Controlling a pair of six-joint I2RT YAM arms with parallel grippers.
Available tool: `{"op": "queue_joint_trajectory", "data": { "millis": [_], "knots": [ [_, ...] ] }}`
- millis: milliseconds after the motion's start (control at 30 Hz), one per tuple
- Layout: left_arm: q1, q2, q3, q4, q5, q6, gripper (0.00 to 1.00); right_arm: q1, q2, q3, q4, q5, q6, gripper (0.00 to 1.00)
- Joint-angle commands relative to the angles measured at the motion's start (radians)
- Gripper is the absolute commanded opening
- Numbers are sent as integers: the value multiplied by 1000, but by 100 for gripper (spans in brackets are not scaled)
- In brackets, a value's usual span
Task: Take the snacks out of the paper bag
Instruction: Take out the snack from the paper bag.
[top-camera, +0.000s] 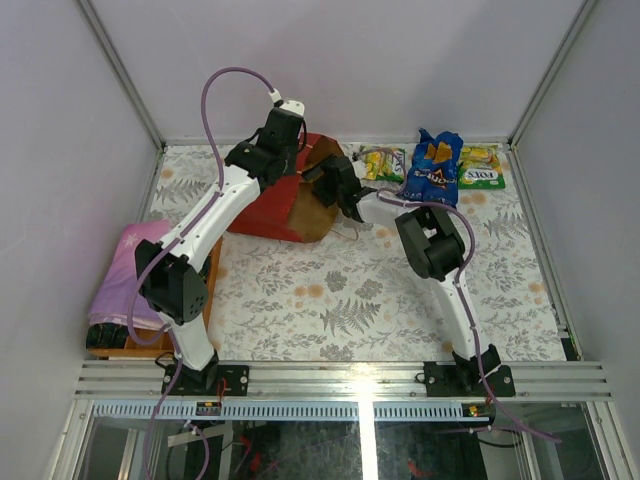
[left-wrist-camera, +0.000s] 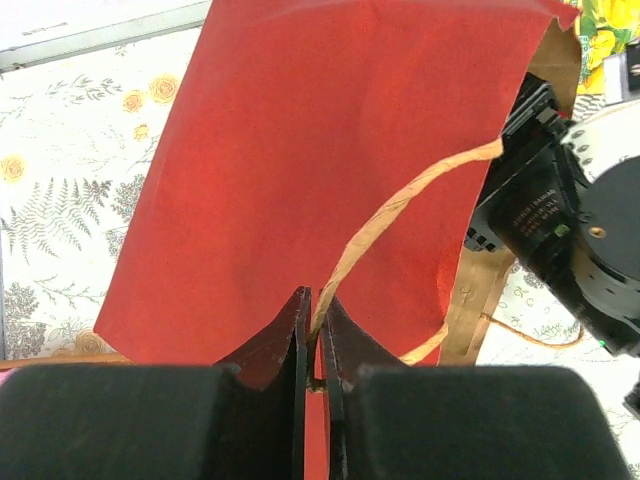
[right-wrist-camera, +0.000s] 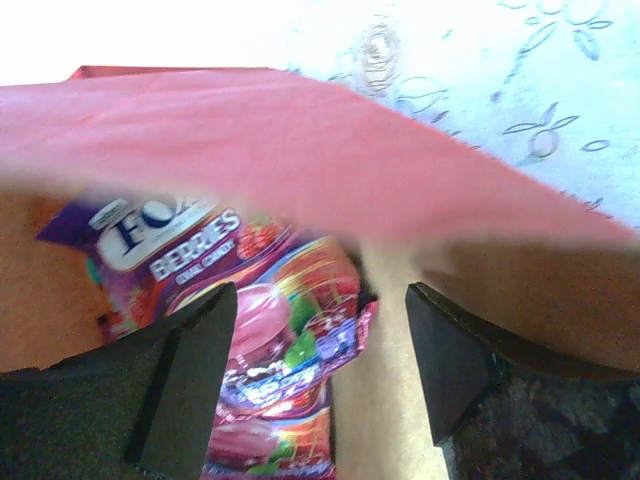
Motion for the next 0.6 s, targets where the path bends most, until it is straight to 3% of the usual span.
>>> {"op": "queue_joint_trajectory", "data": {
  "millis": [0, 400, 567],
  "knots": [
    [-9, 11, 27, 1, 22, 1, 6, 3, 52, 86, -95, 123, 9, 73],
    [-20, 21, 32, -6, 39, 3, 6, 16, 181, 281, -174, 242, -33, 54],
    [-21, 25, 31, -5, 43, 3, 6, 18, 221, 337, -147, 236, -41, 29]
  ]
}}
